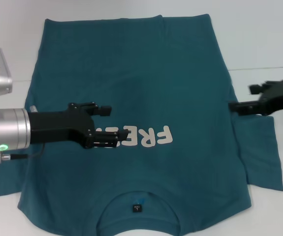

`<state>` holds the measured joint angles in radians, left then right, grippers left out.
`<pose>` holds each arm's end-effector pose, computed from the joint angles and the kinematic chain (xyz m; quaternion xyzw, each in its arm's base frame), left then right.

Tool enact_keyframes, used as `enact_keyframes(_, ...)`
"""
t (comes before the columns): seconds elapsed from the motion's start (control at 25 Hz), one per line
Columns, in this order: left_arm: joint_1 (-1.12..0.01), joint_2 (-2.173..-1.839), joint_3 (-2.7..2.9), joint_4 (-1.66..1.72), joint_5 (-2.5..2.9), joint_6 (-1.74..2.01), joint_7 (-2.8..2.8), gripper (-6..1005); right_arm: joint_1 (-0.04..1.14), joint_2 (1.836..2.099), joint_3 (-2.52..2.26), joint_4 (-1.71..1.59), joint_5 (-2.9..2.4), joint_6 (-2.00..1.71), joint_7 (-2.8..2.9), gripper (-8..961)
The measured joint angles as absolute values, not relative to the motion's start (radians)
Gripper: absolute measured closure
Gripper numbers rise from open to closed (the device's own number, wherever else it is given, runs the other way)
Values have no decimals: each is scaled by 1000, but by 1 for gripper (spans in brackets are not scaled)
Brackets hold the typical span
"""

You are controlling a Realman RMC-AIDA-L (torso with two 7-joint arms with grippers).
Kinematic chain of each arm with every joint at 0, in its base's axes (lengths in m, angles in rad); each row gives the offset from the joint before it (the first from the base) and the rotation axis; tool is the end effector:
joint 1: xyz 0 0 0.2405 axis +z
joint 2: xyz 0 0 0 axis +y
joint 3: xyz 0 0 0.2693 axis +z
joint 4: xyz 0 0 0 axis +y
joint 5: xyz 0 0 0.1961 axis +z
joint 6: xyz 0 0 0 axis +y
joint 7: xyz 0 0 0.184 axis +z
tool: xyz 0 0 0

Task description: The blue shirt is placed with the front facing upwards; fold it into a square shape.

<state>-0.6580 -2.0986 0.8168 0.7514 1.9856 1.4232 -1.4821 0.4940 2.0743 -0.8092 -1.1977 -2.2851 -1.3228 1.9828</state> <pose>-0.1946 0.3855 -0.0490 -0.9549 -0.1590 -0.2066 0.1422 0.2648 0.3979 0.0403 -0.8959 0.3076 0.0734 0.3120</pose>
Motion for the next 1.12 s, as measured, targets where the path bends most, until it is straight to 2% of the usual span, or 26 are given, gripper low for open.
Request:
enact_keyframes(0.48, -662, -2132, 802, 747, 1967, 1382, -1512, 125, 535, 2069, -788, -1276, -2662, -1557, 2250, 57)
enact_keyframes(0.84, -668, -2144, 802, 749, 1964, 1378, -1512, 125, 533, 2068, -775, -1274, -2760, -1581, 2281, 57)
enact_keyframes(1.12, -669, -2147, 802, 749, 1962, 1365, -1514, 125, 524, 2079, -775, -1262, -2774, -1587, 2285, 57)
